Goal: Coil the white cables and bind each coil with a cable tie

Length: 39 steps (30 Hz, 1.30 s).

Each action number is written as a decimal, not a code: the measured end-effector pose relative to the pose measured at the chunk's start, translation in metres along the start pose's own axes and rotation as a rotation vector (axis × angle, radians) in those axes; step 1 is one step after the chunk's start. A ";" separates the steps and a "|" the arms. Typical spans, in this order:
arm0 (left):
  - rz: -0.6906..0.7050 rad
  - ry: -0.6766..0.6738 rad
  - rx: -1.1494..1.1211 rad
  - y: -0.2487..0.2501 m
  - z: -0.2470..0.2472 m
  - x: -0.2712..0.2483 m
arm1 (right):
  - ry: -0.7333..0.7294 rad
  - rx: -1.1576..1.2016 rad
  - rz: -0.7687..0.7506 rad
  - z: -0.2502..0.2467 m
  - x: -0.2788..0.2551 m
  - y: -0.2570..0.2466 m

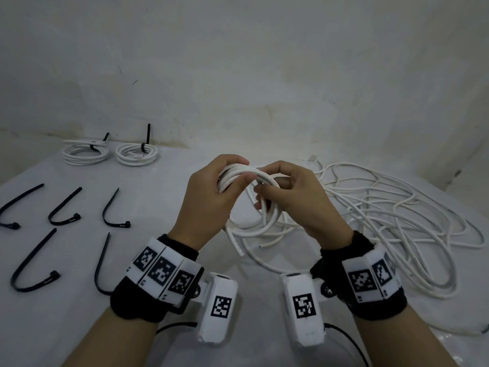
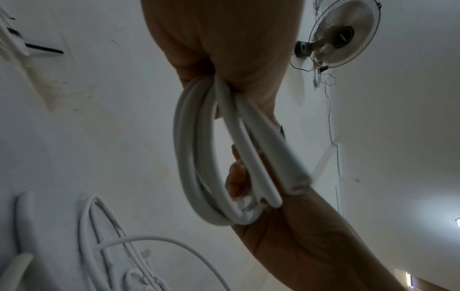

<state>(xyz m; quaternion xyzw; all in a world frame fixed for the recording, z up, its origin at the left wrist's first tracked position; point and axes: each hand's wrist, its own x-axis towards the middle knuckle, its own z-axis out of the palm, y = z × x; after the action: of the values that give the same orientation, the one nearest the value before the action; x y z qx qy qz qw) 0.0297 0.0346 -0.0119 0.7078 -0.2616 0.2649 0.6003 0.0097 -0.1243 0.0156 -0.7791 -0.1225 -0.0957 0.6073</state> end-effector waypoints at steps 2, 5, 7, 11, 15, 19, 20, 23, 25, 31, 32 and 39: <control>-0.004 0.024 -0.008 0.001 0.000 0.000 | 0.020 -0.019 -0.041 0.002 0.001 0.002; -0.050 0.044 -0.042 0.002 0.002 0.000 | 0.069 -0.125 -0.108 0.005 0.004 0.005; -0.050 0.050 -0.033 0.002 0.004 0.000 | 0.092 -0.113 -0.114 0.008 0.004 0.007; 0.018 0.052 0.016 0.001 0.004 -0.002 | 0.017 0.073 -0.037 0.009 0.003 0.009; 0.037 0.052 0.033 -0.001 0.001 0.000 | -0.118 0.129 -0.018 0.004 0.005 0.007; 0.000 0.012 0.044 -0.003 -0.002 0.002 | -0.122 -0.071 -0.125 -0.005 0.007 0.005; -0.013 0.000 0.049 -0.004 -0.002 0.002 | -0.116 -0.119 -0.147 -0.005 0.007 0.006; -0.004 -0.026 0.098 -0.008 -0.002 0.003 | -0.072 -0.172 -0.181 -0.005 0.008 0.004; 0.007 -0.031 0.101 -0.008 -0.001 0.002 | -0.023 -0.180 -0.187 -0.001 0.009 0.001; -0.019 0.029 0.032 -0.007 -0.007 0.006 | 0.016 -0.105 -0.176 0.017 0.018 -0.004; -0.045 0.043 -0.012 -0.007 -0.008 0.007 | 0.048 -0.108 -0.205 0.020 0.019 -0.004; -0.071 0.137 -0.104 -0.008 -0.016 0.008 | 0.237 0.135 -0.202 0.024 0.019 0.011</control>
<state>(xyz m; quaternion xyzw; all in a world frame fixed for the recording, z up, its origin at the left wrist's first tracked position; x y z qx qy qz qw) 0.0401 0.0507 -0.0101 0.6649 -0.2077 0.2774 0.6617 0.0313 -0.1018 0.0053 -0.7035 -0.1337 -0.2390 0.6558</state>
